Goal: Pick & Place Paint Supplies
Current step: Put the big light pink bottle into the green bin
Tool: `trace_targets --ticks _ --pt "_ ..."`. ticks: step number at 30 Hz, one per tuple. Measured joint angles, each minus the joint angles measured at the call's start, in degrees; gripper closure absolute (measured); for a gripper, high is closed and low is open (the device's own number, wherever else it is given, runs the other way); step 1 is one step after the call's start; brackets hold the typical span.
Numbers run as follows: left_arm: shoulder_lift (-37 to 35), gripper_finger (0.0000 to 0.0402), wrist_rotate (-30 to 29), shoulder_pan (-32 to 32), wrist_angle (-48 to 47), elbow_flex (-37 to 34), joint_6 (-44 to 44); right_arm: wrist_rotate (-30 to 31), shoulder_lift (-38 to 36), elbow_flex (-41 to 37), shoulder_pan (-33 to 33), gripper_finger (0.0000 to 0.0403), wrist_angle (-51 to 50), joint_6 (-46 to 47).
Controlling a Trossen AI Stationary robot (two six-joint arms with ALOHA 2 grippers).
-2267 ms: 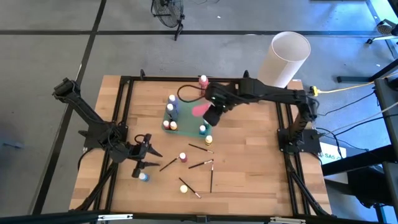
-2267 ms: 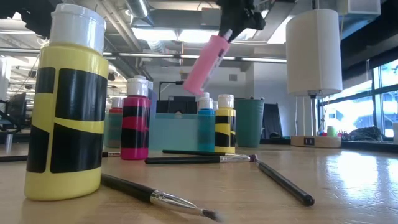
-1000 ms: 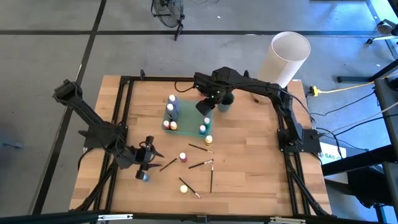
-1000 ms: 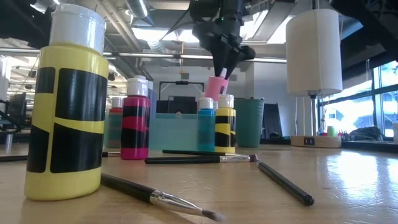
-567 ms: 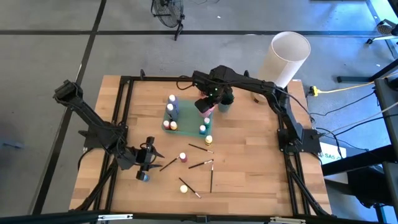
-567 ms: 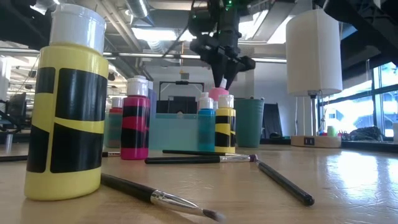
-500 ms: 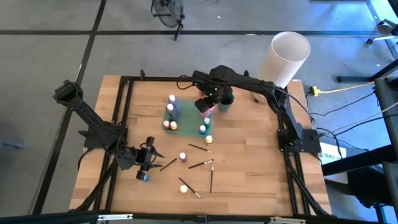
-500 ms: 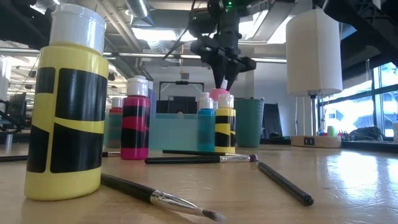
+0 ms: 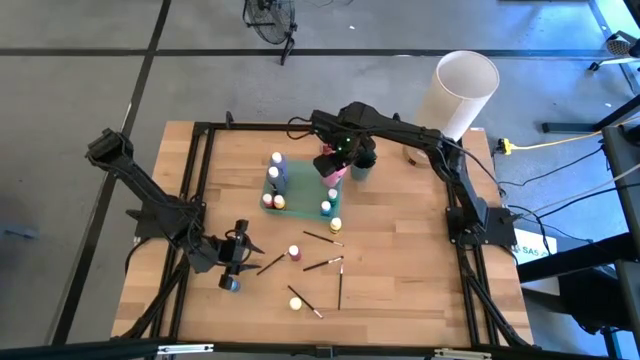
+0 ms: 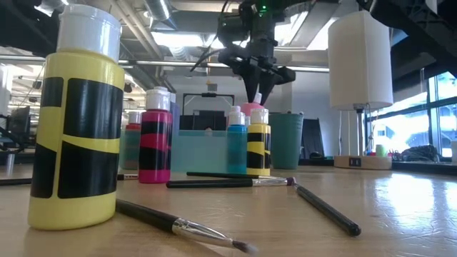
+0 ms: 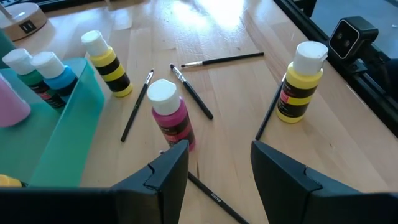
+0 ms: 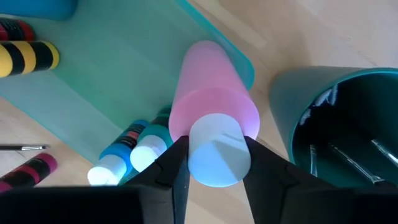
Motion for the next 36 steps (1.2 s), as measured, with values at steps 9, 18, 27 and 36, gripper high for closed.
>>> trace_targets --ticks 9,18,27,36 --pt "0.0 0.0233 0.04 0.0 0.0 0.0 -0.03 -1.05 0.44 0.04 -0.09 0.027 1.38 1.21" --pt "0.0 0.0233 0.52 0.0 -0.04 0.0 -0.19 -1.11 0.57 -0.04 -0.14 0.0227 6.32 1.42" --pt "0.0 0.0233 2.07 0.0 -0.07 0.0 -0.47 -2.56 0.64 -0.11 -0.11 0.0225 8.06 1.42" --pt "0.0 0.0233 2.08 -0.01 -0.09 0.0 -0.65 -3.9 0.66 -0.13 -0.07 0.0224 8.03 1.53"
